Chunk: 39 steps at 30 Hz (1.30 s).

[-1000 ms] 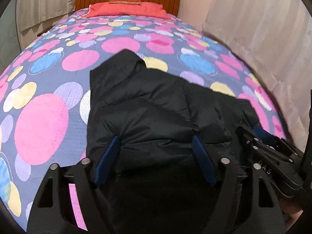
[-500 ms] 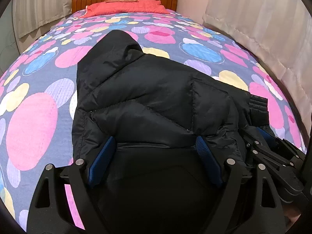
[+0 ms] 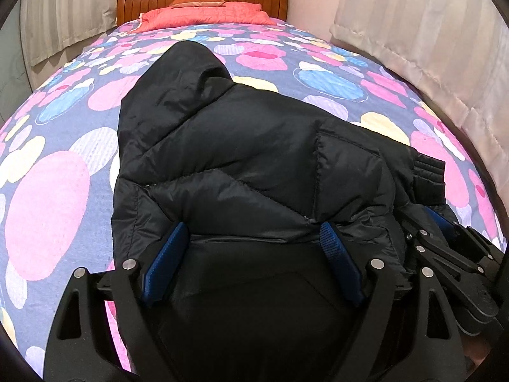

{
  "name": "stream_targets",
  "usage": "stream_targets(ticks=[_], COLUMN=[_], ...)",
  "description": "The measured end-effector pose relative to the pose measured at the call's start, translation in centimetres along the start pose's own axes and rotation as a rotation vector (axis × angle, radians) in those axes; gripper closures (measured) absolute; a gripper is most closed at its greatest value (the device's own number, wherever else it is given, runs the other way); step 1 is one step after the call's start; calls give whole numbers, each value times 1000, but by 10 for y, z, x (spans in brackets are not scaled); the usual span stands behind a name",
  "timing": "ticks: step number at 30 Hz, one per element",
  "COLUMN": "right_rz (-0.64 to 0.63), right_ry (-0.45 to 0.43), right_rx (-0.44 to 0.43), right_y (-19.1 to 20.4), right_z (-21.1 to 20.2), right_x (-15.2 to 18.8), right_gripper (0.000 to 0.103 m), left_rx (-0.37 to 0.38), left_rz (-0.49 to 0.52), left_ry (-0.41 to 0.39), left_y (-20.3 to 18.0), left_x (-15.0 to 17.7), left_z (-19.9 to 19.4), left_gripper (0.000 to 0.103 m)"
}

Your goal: Fold large clothes

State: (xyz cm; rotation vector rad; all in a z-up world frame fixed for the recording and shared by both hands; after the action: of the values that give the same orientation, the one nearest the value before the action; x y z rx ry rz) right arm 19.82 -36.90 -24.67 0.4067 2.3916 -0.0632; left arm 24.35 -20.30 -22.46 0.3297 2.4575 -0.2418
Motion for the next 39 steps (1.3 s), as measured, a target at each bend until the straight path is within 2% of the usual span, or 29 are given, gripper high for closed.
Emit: stream_targets(ticks=[9, 20, 23, 25, 26, 28, 31, 34, 36, 38, 39], right_rz=[9, 56, 98, 128, 143, 189, 288, 398, 462, 518, 542], right_ry=[-6, -48, -54, -64, -66, -73, -67, -18, 19, 62, 78], right_rx=[-14, -19, -33, -48, -58, -93, -182, -255, -288, -319, -337], right_y=[-2, -15, -21, -27, -30, -37, -53, -72, -82, -91, -94], right_z=[-19, -55, -61, -66, -68, -71, -71, -59, -48, -33, -27], right_x=[-6, -19, -25, -31, -32, -38, -42, -36, -29, -20, -15], right_gripper=[50, 49, 49, 47, 44, 30, 27, 27, 27, 27, 27], left_rx=[37, 33, 5, -1, 2, 11, 49, 84, 138, 187, 200], left_rz=[-14, -207, -300, -422, -488, -627, -803, -913, -958, -961, -942], left_ry=[-12, -57, -61, -64, -59, -36, 19, 89, 119, 117, 98], left_y=[-1, 40, 62, 85, 96, 119, 146, 160, 160, 156, 152], left_x=[-4, -11, -11, -7, -4, 6, 29, 54, 66, 71, 70], left_z=[-24, -65, -73, -77, -78, -76, -68, -56, -48, -43, -44], left_gripper=[18, 18, 18, 18, 18, 18, 18, 18, 18, 18, 14])
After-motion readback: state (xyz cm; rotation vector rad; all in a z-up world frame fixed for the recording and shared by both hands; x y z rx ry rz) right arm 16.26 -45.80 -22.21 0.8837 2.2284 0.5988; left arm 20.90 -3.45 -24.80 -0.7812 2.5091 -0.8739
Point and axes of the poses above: each gripper's, at about its wrist camera, not at the fingertips, and z roughly the way its jaws point, y to its left, x to its underside, the point moved 9 cm from there along z, roughly the way its jaws point, and after that the axes turned 2 degrees about y, right-handed, at the moved point
